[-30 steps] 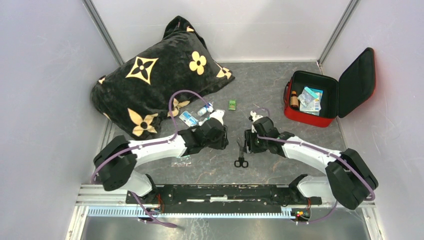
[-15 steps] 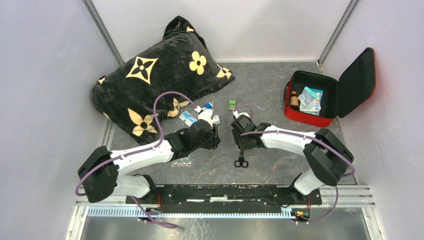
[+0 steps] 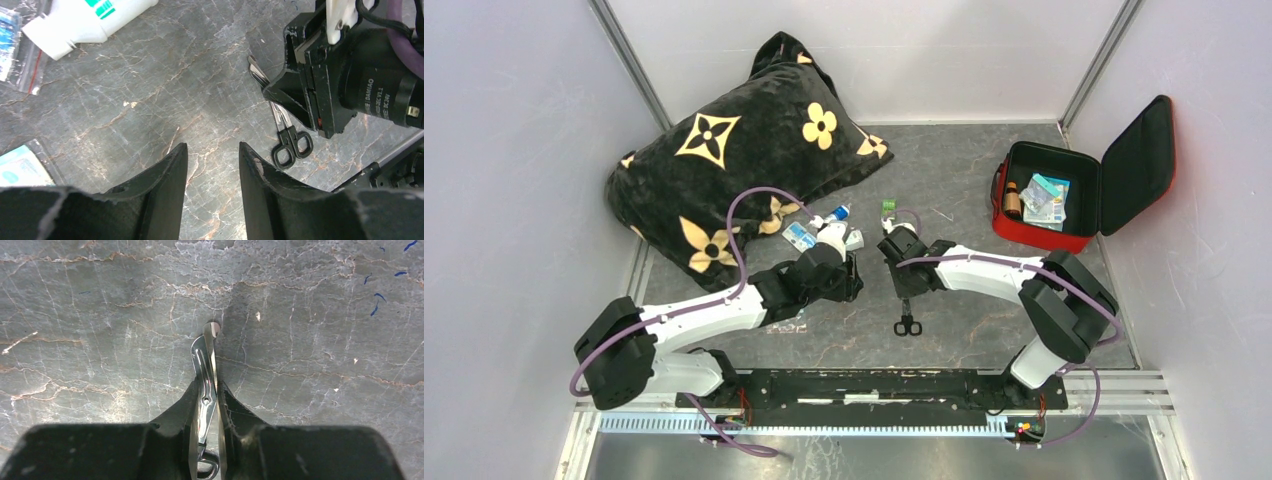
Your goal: Organize the medicine kit
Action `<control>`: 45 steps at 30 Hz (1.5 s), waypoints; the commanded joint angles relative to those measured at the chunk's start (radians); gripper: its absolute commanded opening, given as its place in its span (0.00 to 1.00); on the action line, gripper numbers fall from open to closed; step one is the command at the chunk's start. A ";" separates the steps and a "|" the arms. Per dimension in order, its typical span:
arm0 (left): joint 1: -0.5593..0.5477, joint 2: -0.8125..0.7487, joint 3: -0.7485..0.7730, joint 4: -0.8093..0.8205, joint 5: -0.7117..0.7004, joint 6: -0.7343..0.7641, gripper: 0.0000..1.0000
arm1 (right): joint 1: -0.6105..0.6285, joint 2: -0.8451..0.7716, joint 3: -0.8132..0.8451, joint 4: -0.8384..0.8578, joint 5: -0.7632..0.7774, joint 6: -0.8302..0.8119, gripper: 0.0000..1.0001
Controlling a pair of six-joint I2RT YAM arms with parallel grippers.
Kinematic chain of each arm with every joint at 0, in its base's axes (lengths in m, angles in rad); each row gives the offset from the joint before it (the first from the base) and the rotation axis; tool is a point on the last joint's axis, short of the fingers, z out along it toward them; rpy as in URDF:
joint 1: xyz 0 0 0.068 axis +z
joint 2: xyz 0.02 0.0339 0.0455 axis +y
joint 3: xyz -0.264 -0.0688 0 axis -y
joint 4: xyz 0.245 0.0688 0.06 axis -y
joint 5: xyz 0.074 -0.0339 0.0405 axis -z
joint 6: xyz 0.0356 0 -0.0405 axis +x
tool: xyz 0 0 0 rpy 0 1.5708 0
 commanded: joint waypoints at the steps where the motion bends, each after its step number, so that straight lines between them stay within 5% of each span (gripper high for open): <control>1: 0.002 0.021 -0.012 0.103 0.051 -0.002 0.51 | -0.044 -0.019 -0.042 0.035 -0.026 0.028 0.11; 13: 0.002 0.172 -0.016 0.356 0.265 -0.003 0.72 | -0.174 -0.148 -0.150 0.221 -0.227 0.088 0.04; 28: 0.001 0.402 -0.052 0.587 0.522 -0.113 0.69 | -0.244 -0.189 -0.232 0.309 -0.318 0.126 0.04; 35: 0.001 0.488 -0.078 0.752 0.651 -0.204 0.56 | -0.253 -0.195 -0.238 0.309 -0.317 0.123 0.03; 45: 0.001 0.511 -0.060 0.748 0.637 -0.211 0.17 | -0.260 -0.220 -0.247 0.309 -0.314 0.119 0.03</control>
